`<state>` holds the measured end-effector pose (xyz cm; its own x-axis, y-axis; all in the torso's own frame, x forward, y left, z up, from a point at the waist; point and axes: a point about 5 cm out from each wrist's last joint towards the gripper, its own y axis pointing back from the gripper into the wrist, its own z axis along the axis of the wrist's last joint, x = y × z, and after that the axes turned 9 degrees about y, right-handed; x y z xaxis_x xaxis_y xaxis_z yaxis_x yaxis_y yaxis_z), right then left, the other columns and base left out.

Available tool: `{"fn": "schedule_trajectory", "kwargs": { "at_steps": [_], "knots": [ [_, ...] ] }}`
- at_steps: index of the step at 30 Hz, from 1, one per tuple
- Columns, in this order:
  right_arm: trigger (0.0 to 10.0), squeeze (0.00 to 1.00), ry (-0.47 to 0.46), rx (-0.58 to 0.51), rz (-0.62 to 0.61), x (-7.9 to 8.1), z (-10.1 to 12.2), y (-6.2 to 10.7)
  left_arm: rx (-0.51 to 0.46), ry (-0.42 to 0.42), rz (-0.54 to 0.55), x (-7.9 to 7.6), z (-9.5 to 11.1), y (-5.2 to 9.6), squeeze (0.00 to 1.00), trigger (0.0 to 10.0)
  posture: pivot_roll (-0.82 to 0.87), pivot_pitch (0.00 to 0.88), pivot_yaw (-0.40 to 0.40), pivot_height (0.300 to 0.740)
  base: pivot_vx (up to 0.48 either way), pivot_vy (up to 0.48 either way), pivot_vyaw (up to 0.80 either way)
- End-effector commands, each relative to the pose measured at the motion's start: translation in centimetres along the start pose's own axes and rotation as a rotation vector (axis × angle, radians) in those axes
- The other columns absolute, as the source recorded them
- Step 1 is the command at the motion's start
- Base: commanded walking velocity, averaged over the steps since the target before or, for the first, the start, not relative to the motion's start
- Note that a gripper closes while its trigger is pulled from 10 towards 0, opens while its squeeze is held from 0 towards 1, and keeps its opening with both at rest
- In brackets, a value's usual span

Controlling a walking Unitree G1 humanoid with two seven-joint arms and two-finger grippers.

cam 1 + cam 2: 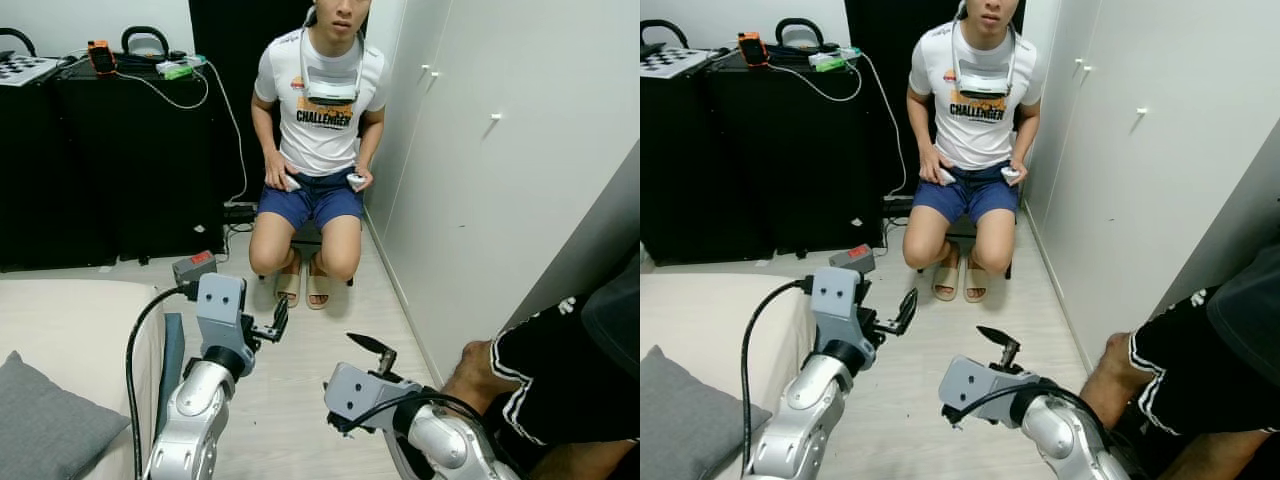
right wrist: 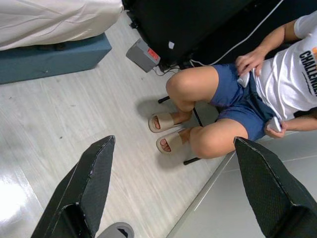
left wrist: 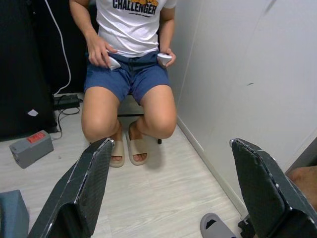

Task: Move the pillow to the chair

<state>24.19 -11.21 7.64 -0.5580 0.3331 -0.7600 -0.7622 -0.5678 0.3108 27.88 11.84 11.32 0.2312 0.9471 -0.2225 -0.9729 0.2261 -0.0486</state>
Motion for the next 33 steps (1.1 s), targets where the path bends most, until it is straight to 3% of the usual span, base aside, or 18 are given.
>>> {"fn": "schedule_trajectory", "kwargs": {
  "at_steps": [1,33],
  "knots": [
    [10.0,0.0,-0.02,0.016,0.006,0.01,-0.41,0.03,0.007,0.008,-0.008,-0.13,-0.29,-0.14,0.0,10.0,-0.03,0.014,-0.038,0.74,0.0,0.0,0.0],
    [10.0,0.0,-0.036,0.005,0.021,-0.49,-0.13,-0.62,0.016,0.001,0.001,0.31,-0.62,-0.85,0.0,10.0,0.05,0.0,-0.019,0.74,0.0,0.0,0.0]
  ]
}}
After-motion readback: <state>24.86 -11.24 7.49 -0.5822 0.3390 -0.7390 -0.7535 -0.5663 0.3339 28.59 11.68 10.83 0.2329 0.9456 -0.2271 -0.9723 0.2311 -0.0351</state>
